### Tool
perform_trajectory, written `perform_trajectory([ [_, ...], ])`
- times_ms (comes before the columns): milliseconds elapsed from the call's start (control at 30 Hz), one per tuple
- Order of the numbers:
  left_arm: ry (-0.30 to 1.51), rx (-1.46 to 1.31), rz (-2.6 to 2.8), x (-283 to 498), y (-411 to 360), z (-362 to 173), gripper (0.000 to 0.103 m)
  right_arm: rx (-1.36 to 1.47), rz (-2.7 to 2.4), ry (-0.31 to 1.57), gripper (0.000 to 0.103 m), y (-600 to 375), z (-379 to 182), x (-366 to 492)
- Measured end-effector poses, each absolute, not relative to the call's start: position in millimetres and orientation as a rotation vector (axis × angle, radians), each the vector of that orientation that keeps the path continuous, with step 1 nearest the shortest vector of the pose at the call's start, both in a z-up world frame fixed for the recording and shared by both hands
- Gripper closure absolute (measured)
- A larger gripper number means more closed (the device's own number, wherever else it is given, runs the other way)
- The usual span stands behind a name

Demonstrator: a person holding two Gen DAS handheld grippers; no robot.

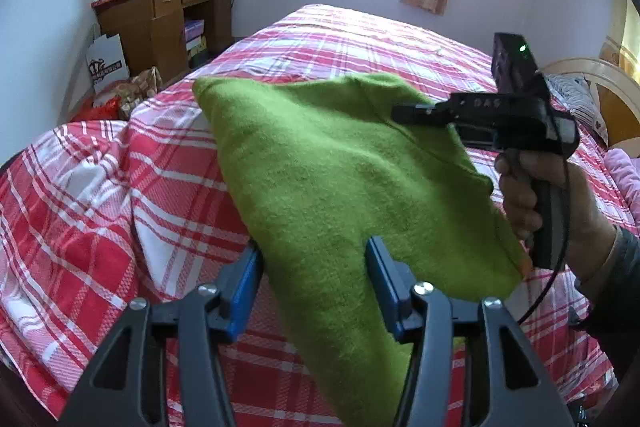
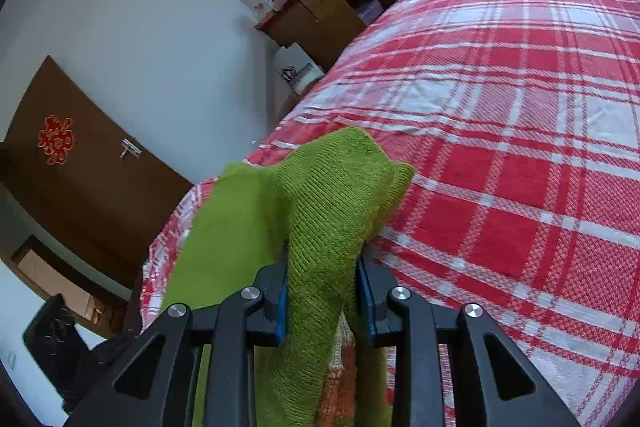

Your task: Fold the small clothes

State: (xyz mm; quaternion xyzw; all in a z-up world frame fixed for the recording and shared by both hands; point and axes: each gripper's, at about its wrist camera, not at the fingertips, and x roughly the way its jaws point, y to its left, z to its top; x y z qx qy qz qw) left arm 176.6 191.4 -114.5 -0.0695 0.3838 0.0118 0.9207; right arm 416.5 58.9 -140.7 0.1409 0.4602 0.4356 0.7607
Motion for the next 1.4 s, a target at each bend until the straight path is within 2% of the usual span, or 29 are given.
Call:
perform_trajectory([
  [67,0.768,-0.12,0.041,173,190,-109,0.044,0.304,0.933,1.006,0.074,57,-144,418],
  [133,0.73,-0.1,0.066,168,190,-102,0.028,0.297,0.92,1.013,0.074,57,-146,418],
  [233,0.694,-0.065,0.104,170,191,-95,0.021,0.237,0.898,0.97,0.071,59,-137,409],
  [400,0.748,-0.009,0.201,195,201,-116,0.019,0.129,0.906,0.793,0.071,57,-96,369],
  [467,0.779,-0.041,0.207,202,209,-127,0.018,0.107,0.972,0.743,0.063,57,-83,346],
  [500,0.787,-0.059,0.204,203,211,-131,0.016,0.096,0.984,0.735,0.054,59,-82,340],
  [533,0.788,-0.078,0.203,203,214,-134,0.013,0.088,1.005,0.736,0.053,59,-82,334],
  [767,0.793,-0.085,0.204,206,214,-135,0.01,0.093,1.033,0.708,0.053,50,-92,311],
  [867,0.794,-0.078,0.218,211,212,-138,0.001,0.106,1.069,0.83,0.053,58,-109,316],
  [967,0.795,-0.089,0.215,212,213,-142,0.0,0.092,0.992,0.927,0.054,61,-136,330],
  [1067,0.796,-0.103,0.208,206,215,-140,0.0,0.141,0.989,0.914,0.054,53,-137,331],
  [1233,0.793,-0.068,0.227,186,212,-126,0.0,0.045,0.901,0.879,0.053,59,-122,313],
  [1333,0.723,-0.067,0.22,164,208,-100,0.0,-0.02,0.776,0.772,0.052,52,-93,284],
  [1400,0.672,-0.064,0.214,152,203,-82,0.0,-0.031,0.733,0.71,0.047,46,-77,265],
])
